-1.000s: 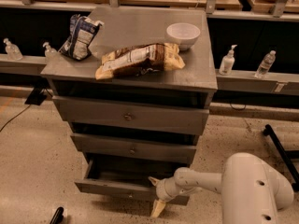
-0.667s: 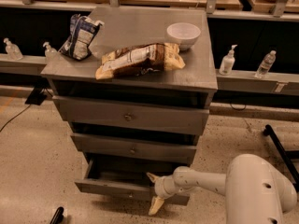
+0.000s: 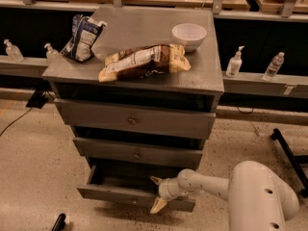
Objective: Open bottom drawer
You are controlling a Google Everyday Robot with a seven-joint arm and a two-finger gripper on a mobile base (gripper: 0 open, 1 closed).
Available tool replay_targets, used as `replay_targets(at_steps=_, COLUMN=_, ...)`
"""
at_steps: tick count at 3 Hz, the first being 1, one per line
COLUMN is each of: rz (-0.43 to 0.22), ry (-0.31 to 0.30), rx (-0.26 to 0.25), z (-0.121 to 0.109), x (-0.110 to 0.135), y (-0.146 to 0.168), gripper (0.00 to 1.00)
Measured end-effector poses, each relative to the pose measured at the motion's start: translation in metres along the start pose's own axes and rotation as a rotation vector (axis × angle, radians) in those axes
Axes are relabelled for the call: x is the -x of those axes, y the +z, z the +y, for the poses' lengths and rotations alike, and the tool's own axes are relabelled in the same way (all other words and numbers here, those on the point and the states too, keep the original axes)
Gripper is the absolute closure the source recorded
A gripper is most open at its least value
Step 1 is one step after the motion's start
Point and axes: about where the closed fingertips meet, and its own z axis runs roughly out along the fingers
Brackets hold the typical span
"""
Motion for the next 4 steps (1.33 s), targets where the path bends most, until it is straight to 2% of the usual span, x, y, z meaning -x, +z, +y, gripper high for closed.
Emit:
replay_targets(at_steps=1, rz=-0.002, ry=0.042, rx=0.047, z=0.005, x=-0.009, y=0.019, gripper=0.15)
replay_targets(at_steps=2, rz=0.015, ry=0.059, rx=0.082, z=0.012, x=-0.008, y=0.029, gripper=0.17)
replay_targets(at_steps=3, rz=0.05, ry=0.076, rx=0.097, z=0.026, x=-0.006, y=0.033, gripper=0.17)
replay_targets(at_steps=4, rz=0.115, ry=0.065, rx=0.1, z=0.039, x=0.003, y=0.033, gripper=0.2)
